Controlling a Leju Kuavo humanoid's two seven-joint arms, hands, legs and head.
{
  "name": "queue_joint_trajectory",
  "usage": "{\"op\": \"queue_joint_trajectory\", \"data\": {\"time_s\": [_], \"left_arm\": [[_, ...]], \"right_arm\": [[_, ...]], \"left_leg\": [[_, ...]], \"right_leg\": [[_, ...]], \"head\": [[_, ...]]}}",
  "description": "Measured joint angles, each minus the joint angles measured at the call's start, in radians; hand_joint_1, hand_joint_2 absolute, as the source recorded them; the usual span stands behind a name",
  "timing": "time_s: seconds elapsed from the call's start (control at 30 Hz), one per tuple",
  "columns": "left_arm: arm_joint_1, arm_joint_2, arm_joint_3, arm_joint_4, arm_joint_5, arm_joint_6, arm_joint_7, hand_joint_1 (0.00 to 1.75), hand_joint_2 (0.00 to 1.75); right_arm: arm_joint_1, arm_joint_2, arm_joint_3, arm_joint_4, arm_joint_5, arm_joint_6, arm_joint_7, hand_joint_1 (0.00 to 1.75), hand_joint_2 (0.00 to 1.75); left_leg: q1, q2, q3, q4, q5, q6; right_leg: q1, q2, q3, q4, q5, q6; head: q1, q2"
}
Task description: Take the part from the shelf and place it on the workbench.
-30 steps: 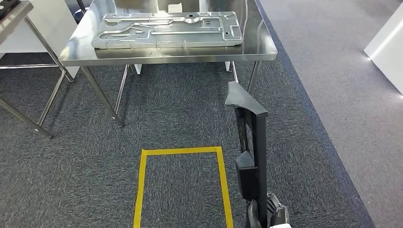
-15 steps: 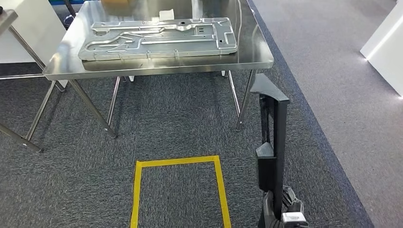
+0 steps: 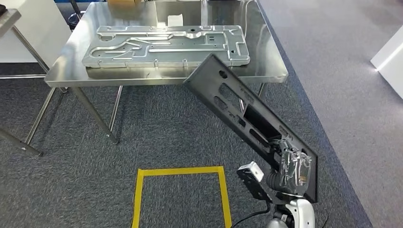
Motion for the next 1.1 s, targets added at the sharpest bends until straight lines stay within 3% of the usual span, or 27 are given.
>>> {"op": "queue_joint_trajectory", "data": {"time_s": [0.1,0.17,0.23,0.27,0.3,0.33,0.37,0.43,0.47,0.5,0.57,0.6,0.67,0.7,0.77,0.8,0.83,0.87,0.97,1.0,1.03,1.1], "left_arm": [[-0.006,0.004,-0.014,0.001,-0.015,-0.007,0.002,0.0,0.0],[-0.013,0.006,-0.021,0.001,-0.023,-0.012,0.004,0.0,0.0],[-0.017,0.006,-0.026,0.001,-0.028,-0.016,0.008,0.0,0.0],[-0.016,0.007,-0.029,0.001,-0.029,-0.016,0.011,0.0,0.0],[-0.014,0.007,-0.032,0.001,-0.031,-0.017,0.013,0.0,0.0],[-0.012,0.008,-0.035,0.001,-0.033,-0.017,0.015,0.0,0.0],[-0.01,0.008,-0.037,0.001,-0.034,-0.017,0.017,0.0,0.0],[-0.006,0.01,-0.04,0.002,-0.035,-0.018,0.019,0.0,0.0],[-0.005,0.01,-0.041,0.002,-0.036,-0.018,0.02,0.0,0.0],[-0.004,0.01,-0.042,0.002,-0.037,-0.019,0.022,0.0,0.0],[-0.006,0.01,-0.043,0.002,-0.038,-0.019,0.023,0.0,0.0],[-0.007,0.01,-0.044,0.002,-0.038,-0.019,0.023,0.0,0.0],[-0.011,0.011,-0.045,0.002,-0.038,-0.02,0.024,0.0,0.0],[-0.012,0.012,-0.045,0.002,-0.039,-0.02,0.025,0.0,0.0],[-0.013,0.012,-0.045,0.002,-0.04,-0.023,0.026,0.0,0.0],[-0.013,0.012,-0.046,0.002,-0.041,-0.025,0.027,0.0,0.0],[-0.012,0.012,-0.046,0.002,-0.041,-0.027,0.027,0.0,0.0],[-0.012,0.012,-0.046,0.002,-0.041,-0.028,0.028,0.0,0.0],[-0.012,0.008,-0.049,0.006,-0.043,-0.031,0.028,0.0,0.0],[-0.012,0.007,-0.05,0.007,-0.044,-0.032,0.028,0.0,0.0],[-0.013,0.006,-0.051,0.009,-0.044,-0.032,0.028,0.0,0.0],[-0.016,0.009,-0.053,0.009,-0.045,-0.032,0.029,0.0,0.0]], "right_arm": [[-0.075,-0.035,0.109,0.035,0.159,0.037,0.105,1.75,1.75],[-0.141,-0.084,0.205,0.077,0.201,0.065,0.214,1.75,1.75],[-0.204,-0.136,0.293,0.123,0.21,0.08,0.3,1.75,1.75],[-0.229,-0.158,0.331,0.144,0.211,0.084,0.321,1.75,1.75],[-0.249,-0.177,0.365,0.163,0.212,0.088,0.331,1.75,1.75],[-0.265,-0.193,0.395,0.181,0.212,0.092,0.337,1.75,1.75],[-0.277,-0.208,0.42,0.197,0.213,0.097,0.341,1.75,1.75],[-0.303,-0.234,0.457,0.225,0.213,0.106,0.352,1.75,1.75],[-0.316,-0.248,0.473,0.237,0.213,0.11,0.359,1.75,1.75],[-0.329,-0.26,0.487,0.248,0.213,0.114,0.364,1.75,1.75],[-0.35,-0.28,0.51,0.261,0.213,0.118,0.369,1.75,1.75],[-0.358,-0.286,0.519,0.266,0.213,0.119,0.369,1.75,1.75],[-0.374,-0.299,0.534,0.276,0.213,0.121,0.366,1.75,1.75],[-0.381,-0.305,0.542,0.283,0.213,0.123,0.363,1.75,1.75],[-0.394,-0.316,0.555,0.299,0.213,0.128,0.354,1.75,1.75],[-0.397,-0.321,0.561,0.307,0.213,0.13,0.351,1.75,1.75],[-0.4,-0.324,0.565,0.314,0.213,0.131,0.348,1.75,1.75],[-0.402,-0.327,0.569,0.319,0.213,0.132,0.345,1.75,1.75],[-0.412,-0.332,0.577,0.334,0.213,0.136,0.34,1.75,1.75],[-0.418,-0.334,0.581,0.34,0.213,0.138,0.34,1.75,1.75],[-0.425,-0.336,0.587,0.348,0.213,0.14,0.34,1.75,1.75],[-0.444,-0.337,0.605,0.366,0.213,0.141,0.349,1.75,1.75]], "left_leg": [[0.0,0.004,-0.003,0.039,0.021,-0.019],[0.003,0.006,-0.061,0.135,0.018,-0.028],[0.006,0.009,-0.147,0.236,-0.032,-0.035],[0.008,0.01,-0.182,0.261,-0.064,-0.038],[0.01,0.012,-0.207,0.261,-0.085,-0.041],[0.012,0.013,-0.22,0.237,-0.083,-0.043],[0.013,0.014,-0.224,0.191,-0.05,-0.043],[0.012,0.018,-0.224,0.088,0.083,-0.038],[0.01,0.019,-0.221,0.057,0.134,-0.032],[0.007,0.02,-0.219,0.043,0.165,-0.024],[0.005,0.018,-0.206,0.038,0.16,-0.009],[0.005,0.017,-0.196,0.032,0.157,-0.002],[0.007,0.015,-0.171,0.017,0.149,0.01],[0.007,0.015,-0.158,0.011,0.141,0.015],[0.005,0.012,-0.132,0.005,0.122,0.02],[0.003,0.01,-0.117,0.004,0.11,0.021],[0.001,0.008,-0.101,0.004,0.098,0.021],[-0.001,0.006,-0.083,0.004,0.084,0.021],[-0.006,0.001,-0.044,0.001,0.046,0.014],[-0.006,0.0,-0.037,-0.003,0.038,0.01],[-0.007,-0.001,-0.029,-0.004,0.036,0.004],[-0.007,0.0,-0.028,0.012,0.042,-0.007]], "right_leg": [[-0.006,0.006,0.035,-0.026,-0.012,-0.017],[-0.01,0.004,0.065,-0.042,-0.023,-0.027],[-0.01,0.003,0.09,-0.047,-0.041,-0.031],[-0.01,0.004,0.102,-0.047,-0.052,-0.03],[-0.01,0.005,0.118,-0.047,-0.065,-0.029],[-0.011,0.006,0.135,-0.047,-0.078,-0.027],[-0.011,0.006,0.153,-0.047,-0.093,-0.024],[-0.011,0.004,0.182,-0.045,-0.121,-0.014],[-0.01,0.004,0.191,-0.044,-0.134,-0.007],[-0.009,0.005,0.198,-0.043,-0.143,0.001],[-0.009,0.005,0.202,-0.033,-0.142,0.016],[-0.01,0.004,0.193,-0.009,-0.131,0.021],[-0.012,0.001,0.131,0.089,-0.116,0.028],[-0.012,0.0,0.085,0.15,-0.127,0.03],[-0.011,-0.001,-0.001,0.232,-0.183,0.033],[-0.01,-0.001,-0.029,0.237,-0.206,0.032],[-0.009,-0.001,-0.043,0.218,-0.211,0.029],[-0.006,-0.001,-0.045,0.175,-0.188,0.023],[0.012,0.001,-0.026,0.012,-0.011,-0.011],[0.016,0.002,-0.022,-0.014,0.028,-0.018],[0.018,0.003,-0.019,-0.025,0.039,-0.023],[0.013,0.002,0.002,-0.04,0.03,-0.028]], "head": [[-0.003,0.0],[-0.007,0.0],[-0.01,0.0],[-0.01,0.0],[-0.011,0.0],[-0.011,0.0],[-0.011,0.0],[-0.013,0.0],[-0.013,0.0],[-0.014,0.0],[-0.015,0.0],[-0.016,0.0],[-0.016,0.0],[-0.015,0.0],[-0.015,0.0],[-0.015,0.0],[-0.015,0.0],[-0.015,0.0],[-0.019,0.0],[-0.02,0.0],[-0.022,0.0],[-0.021,0.0]]}}
